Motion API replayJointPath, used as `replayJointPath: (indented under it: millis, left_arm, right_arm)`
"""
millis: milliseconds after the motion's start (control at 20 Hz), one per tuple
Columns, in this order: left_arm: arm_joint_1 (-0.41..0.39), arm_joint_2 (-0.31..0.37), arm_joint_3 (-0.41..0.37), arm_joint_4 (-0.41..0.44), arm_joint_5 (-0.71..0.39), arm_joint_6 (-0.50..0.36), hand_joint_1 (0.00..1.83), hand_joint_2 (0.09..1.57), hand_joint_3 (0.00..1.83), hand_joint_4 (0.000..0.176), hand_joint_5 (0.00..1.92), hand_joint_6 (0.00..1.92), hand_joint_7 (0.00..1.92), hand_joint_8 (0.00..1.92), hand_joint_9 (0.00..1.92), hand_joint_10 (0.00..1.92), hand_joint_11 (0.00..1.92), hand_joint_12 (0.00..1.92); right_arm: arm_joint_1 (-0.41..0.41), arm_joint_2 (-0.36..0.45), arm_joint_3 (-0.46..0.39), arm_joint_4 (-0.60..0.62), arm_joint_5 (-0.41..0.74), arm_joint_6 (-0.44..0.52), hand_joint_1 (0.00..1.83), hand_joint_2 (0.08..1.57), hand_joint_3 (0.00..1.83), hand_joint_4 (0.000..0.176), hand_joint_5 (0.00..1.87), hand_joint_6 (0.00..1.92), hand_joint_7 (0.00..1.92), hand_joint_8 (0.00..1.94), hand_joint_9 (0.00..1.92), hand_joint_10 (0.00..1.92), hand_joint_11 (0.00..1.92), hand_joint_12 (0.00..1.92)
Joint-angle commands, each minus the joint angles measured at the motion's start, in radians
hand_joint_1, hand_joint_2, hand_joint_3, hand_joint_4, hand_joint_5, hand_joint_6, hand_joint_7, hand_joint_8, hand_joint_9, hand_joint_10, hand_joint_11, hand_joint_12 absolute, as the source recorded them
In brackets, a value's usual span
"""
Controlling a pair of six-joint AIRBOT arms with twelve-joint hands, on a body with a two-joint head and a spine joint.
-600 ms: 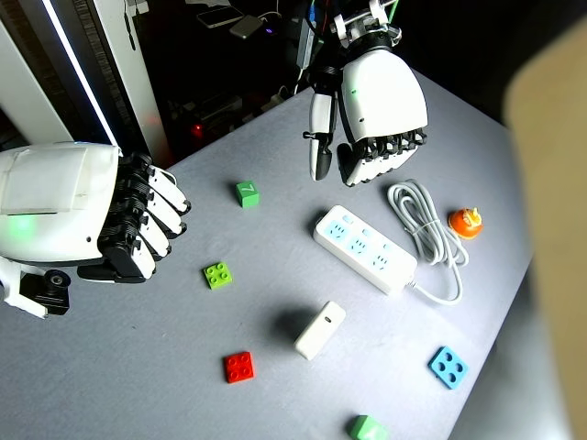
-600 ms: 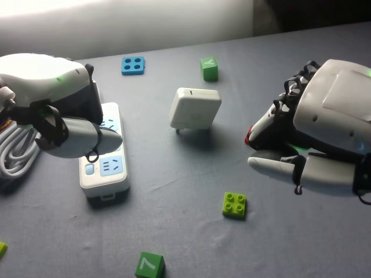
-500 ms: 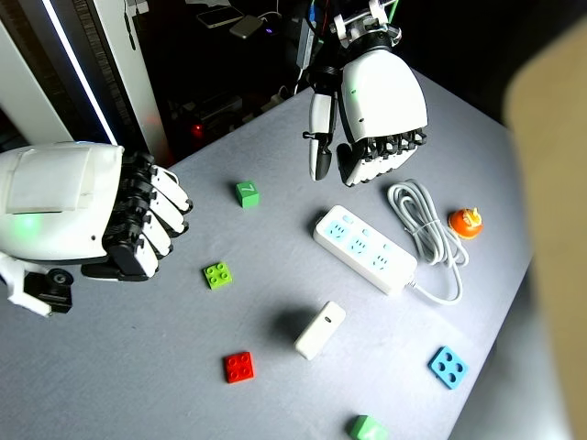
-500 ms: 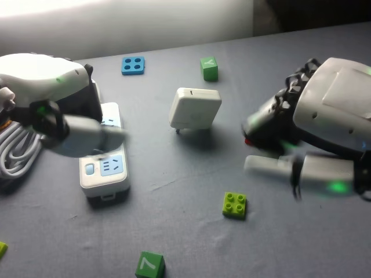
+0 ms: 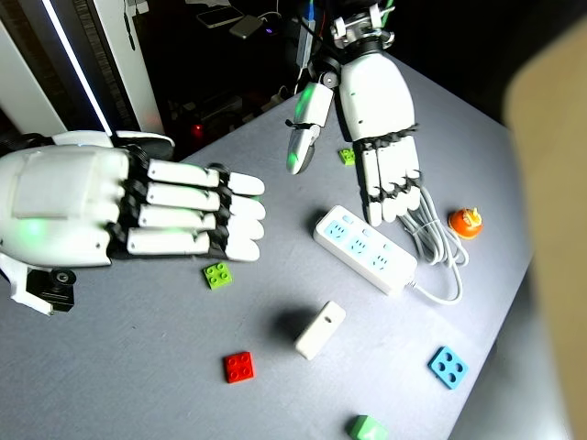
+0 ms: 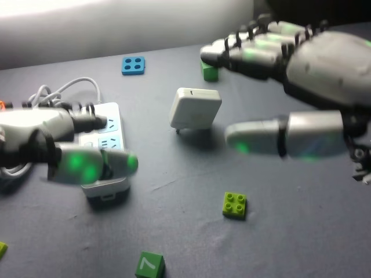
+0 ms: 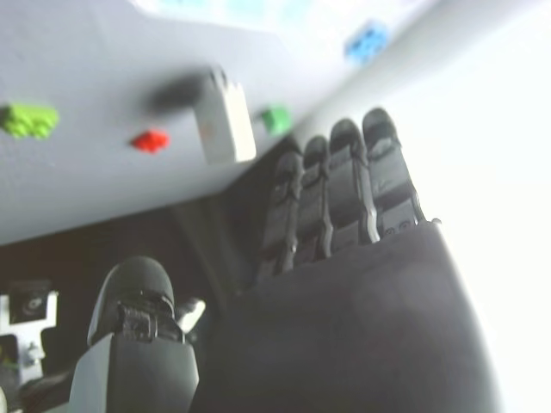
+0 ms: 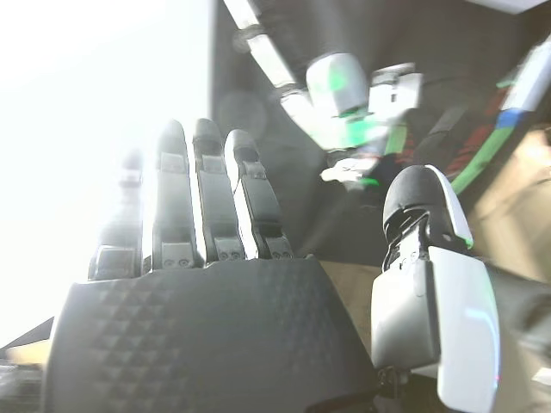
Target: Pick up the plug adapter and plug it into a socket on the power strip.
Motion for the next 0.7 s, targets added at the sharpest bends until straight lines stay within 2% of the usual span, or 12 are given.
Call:
replayJointPath:
  millis: [0, 50, 100, 150, 200, 300, 350, 400, 450, 550, 650]
  left_arm:
    - [-0.001, 0.009, -0.007, 0.025, -0.001, -0.004, 0.0, 1.15, 0.0, 0.0, 0.08, 0.0, 0.1, 0.0, 0.08, 0.0, 0.0, 0.07]
    - [0.005, 0.009, -0.012, 0.024, -0.006, -0.005, 0.0, 1.15, 0.0, 0.0, 0.08, 0.0, 0.1, 0.0, 0.08, 0.0, 0.0, 0.07]
    - [0.02, 0.005, -0.021, 0.024, -0.02, -0.012, 0.0, 1.15, 0.0, 0.0, 0.09, 0.0, 0.1, 0.0, 0.08, 0.0, 0.0, 0.07]
    - [0.031, -0.001, -0.028, 0.024, -0.04, -0.019, 0.0, 1.15, 0.0, 0.0, 0.09, 0.0, 0.1, 0.0, 0.08, 0.0, 0.0, 0.07]
    - [0.041, -0.012, -0.03, 0.025, -0.052, -0.026, 0.0, 1.15, 0.0, 0.0, 0.09, 0.0, 0.11, 0.0, 0.09, 0.0, 0.0, 0.08]
    - [0.054, -0.031, -0.023, 0.025, -0.061, -0.037, 0.0, 1.15, 0.0, 0.0, 0.11, 0.0, 0.13, 0.0, 0.1, 0.0, 0.0, 0.16]
    - [0.06, -0.04, -0.017, 0.025, -0.063, -0.043, 0.0, 1.16, 0.0, 0.0, 0.12, 0.0, 0.13, 0.0, 0.1, 0.0, 0.0, 0.16]
    - [0.066, -0.045, -0.015, 0.033, -0.064, -0.058, 0.0, 1.16, 0.0, 0.0, 0.12, 0.0, 0.13, 0.0, 0.1, 0.0, 0.0, 0.16]
    - [0.084, -0.052, -0.012, 0.061, -0.066, -0.108, 0.0, 1.15, 0.0, 0.0, 0.12, 0.0, 0.13, 0.0, 0.1, 0.0, 0.0, 0.17]
    - [0.111, -0.063, -0.012, 0.091, -0.075, -0.164, 0.0, 1.15, 0.0, 0.0, 0.12, 0.0, 0.13, 0.0, 0.1, 0.0, 0.0, 0.17]
    - [0.124, -0.075, -0.011, 0.103, -0.077, -0.168, 0.0, 1.16, 0.0, 0.0, 0.1, 0.0, 0.11, 0.0, 0.08, 0.0, 0.0, 0.11]
  right_arm:
    - [0.037, -0.011, 0.003, 0.026, 0.033, 0.015, 0.19, 1.14, 0.01, 0.0, 0.17, 0.0, 0.18, 0.0, 0.17, 0.0, 0.0, 0.51]
    - [0.055, -0.019, 0.007, 0.038, 0.007, 0.015, 0.19, 1.14, 0.01, 0.0, 0.17, 0.0, 0.18, 0.0, 0.17, 0.0, 0.0, 0.51]
    - [0.093, -0.04, 0.02, 0.072, -0.05, 0.015, 0.4, 1.12, 0.0, 0.0, 0.19, 0.01, 0.21, 0.01, 0.21, 0.01, 0.0, 0.66]
    - [0.12, -0.061, 0.035, 0.114, -0.092, 0.014, 0.4, 1.12, 0.0, 0.0, 0.19, 0.01, 0.21, 0.01, 0.21, 0.01, 0.0, 0.66]
    - [0.146, -0.084, 0.055, 0.145, -0.122, 0.007, 0.57, 1.2, 0.01, 0.0, 0.19, 0.0, 0.21, 0.0, 0.22, 0.01, 0.0, 0.8]
    - [0.189, -0.135, 0.112, 0.161, -0.194, 0.007, 0.66, 1.2, 0.0, 0.0, 0.19, 0.01, 0.19, 0.0, 0.22, 0.0, 0.0, 0.82]
    - [0.204, -0.171, 0.151, 0.171, -0.242, 0.007, 0.75, 1.19, 0.0, 0.0, 0.22, 0.01, 0.22, 0.01, 0.25, 0.01, 0.0, 0.92]
    - [0.207, -0.194, 0.174, 0.173, -0.257, 0.007, 0.75, 1.19, 0.0, 0.0, 0.22, 0.01, 0.22, 0.01, 0.25, 0.01, 0.0, 0.92]
    - [0.208, -0.231, 0.216, 0.174, -0.263, 0.007, 0.91, 1.19, 0.0, 0.0, 0.23, 0.01, 0.22, 0.0, 0.24, 0.0, 0.0, 0.91]
    - [0.223, -0.3, 0.29, 0.179, -0.3, -0.004, 1.01, 1.19, 0.0, 0.0, 0.24, 0.01, 0.23, 0.0, 0.26, 0.01, 0.0, 0.97]
    - [0.245, -0.333, 0.329, 0.255, -0.351, -0.025, 1.05, 1.22, 0.01, 0.0, 0.26, 0.01, 0.24, 0.01, 0.26, 0.01, 0.0, 1.0]
